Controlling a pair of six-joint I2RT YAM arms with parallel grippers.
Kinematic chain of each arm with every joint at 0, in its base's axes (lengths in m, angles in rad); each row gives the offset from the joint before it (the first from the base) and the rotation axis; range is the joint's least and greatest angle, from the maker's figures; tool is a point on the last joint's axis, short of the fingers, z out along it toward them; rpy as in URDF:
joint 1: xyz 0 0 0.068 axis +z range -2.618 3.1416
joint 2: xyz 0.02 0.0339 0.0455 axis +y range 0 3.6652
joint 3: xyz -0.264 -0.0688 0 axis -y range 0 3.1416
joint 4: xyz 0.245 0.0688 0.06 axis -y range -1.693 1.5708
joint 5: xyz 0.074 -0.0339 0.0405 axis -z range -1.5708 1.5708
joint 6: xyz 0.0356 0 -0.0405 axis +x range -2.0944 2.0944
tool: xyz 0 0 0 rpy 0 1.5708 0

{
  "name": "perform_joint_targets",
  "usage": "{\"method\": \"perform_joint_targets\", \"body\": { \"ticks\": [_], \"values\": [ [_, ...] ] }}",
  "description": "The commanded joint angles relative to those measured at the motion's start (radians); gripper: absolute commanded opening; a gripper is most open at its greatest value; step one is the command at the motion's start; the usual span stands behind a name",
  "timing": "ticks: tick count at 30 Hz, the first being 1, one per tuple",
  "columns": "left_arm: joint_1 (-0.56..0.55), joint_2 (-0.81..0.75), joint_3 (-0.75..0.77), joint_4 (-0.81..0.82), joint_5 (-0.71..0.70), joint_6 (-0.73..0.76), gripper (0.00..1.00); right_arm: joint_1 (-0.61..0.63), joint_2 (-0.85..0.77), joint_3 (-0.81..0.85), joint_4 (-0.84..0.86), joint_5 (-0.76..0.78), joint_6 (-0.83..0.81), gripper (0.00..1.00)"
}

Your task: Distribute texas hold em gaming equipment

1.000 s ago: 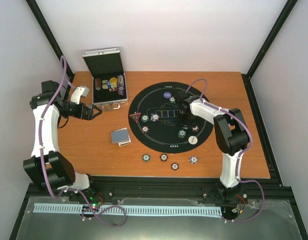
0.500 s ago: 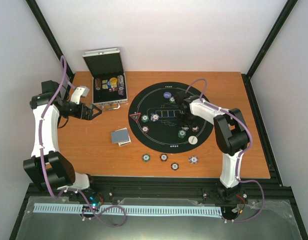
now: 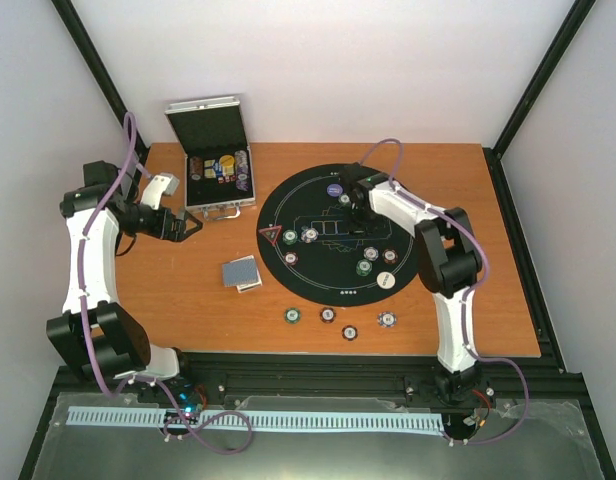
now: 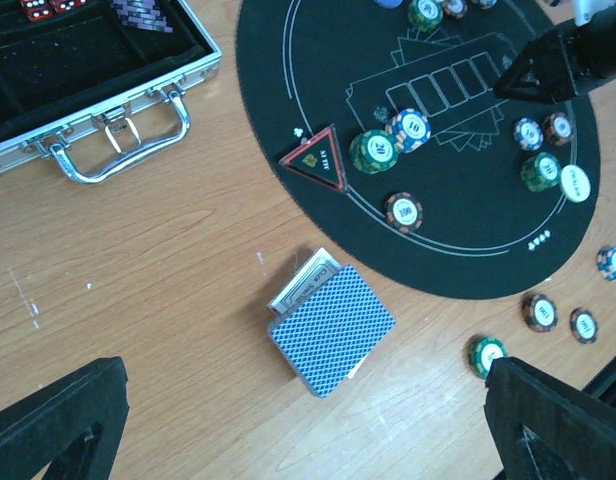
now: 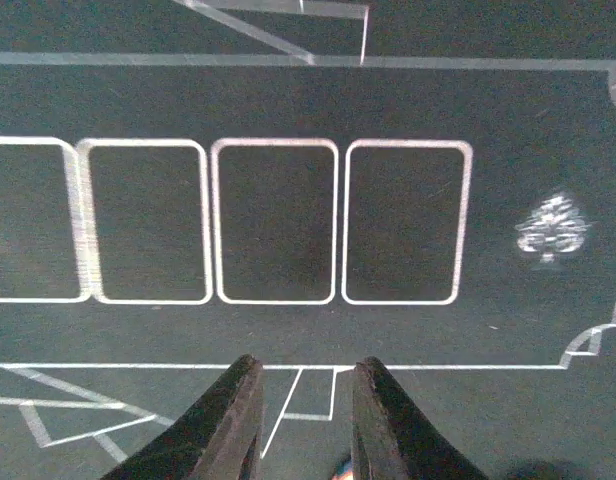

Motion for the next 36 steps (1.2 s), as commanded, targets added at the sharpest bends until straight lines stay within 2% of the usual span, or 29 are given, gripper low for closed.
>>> {"method": "perform_joint_targets", "body": {
  "ticks": [1, 7, 13, 18, 23, 27, 32, 36],
  "values": [
    [0.001, 0.021, 0.001, -0.021, -0.05, 0.138, 1.0, -0.002, 0.072, 0.015, -0.02, 0.006, -0.026, 0.26],
    [0.001, 0.051, -0.059, -0.07, -0.091, 0.365, 1.0, -0.004, 0.053, -0.083, 0.04, -0.011, -0.02, 0.26],
    [-0.024, 0.093, -0.099, -0.089, -0.087, 0.501, 1.0, -0.003, -0.026, -0.21, 0.101, -0.028, -0.005, 0.26],
    [-0.134, 0.086, -0.196, 0.024, -0.185, 0.533, 1.0, -0.004, -0.081, -0.268, 0.115, -0.028, -0.001, 0.26],
    [-0.261, 0.095, -0.276, 0.151, -0.289, 0.539, 1.0, -0.002, -0.115, -0.229, 0.089, -0.019, 0.002, 0.28],
    [-0.328, 0.13, -0.307, 0.202, -0.355, 0.607, 1.0, -0.001, -0.17, -0.168, 0.062, -0.006, 0.015, 0.34],
    [-0.377, 0.177, -0.32, 0.265, -0.415, 0.674, 1.0, 0.01, -0.277, -0.146, 0.058, -0.006, 0.037, 0.53],
    [-0.393, 0.203, -0.324, 0.305, -0.418, 0.713, 1.0, 0.021, -0.343, -0.167, 0.079, -0.024, 0.061, 0.61]
  ]
}}
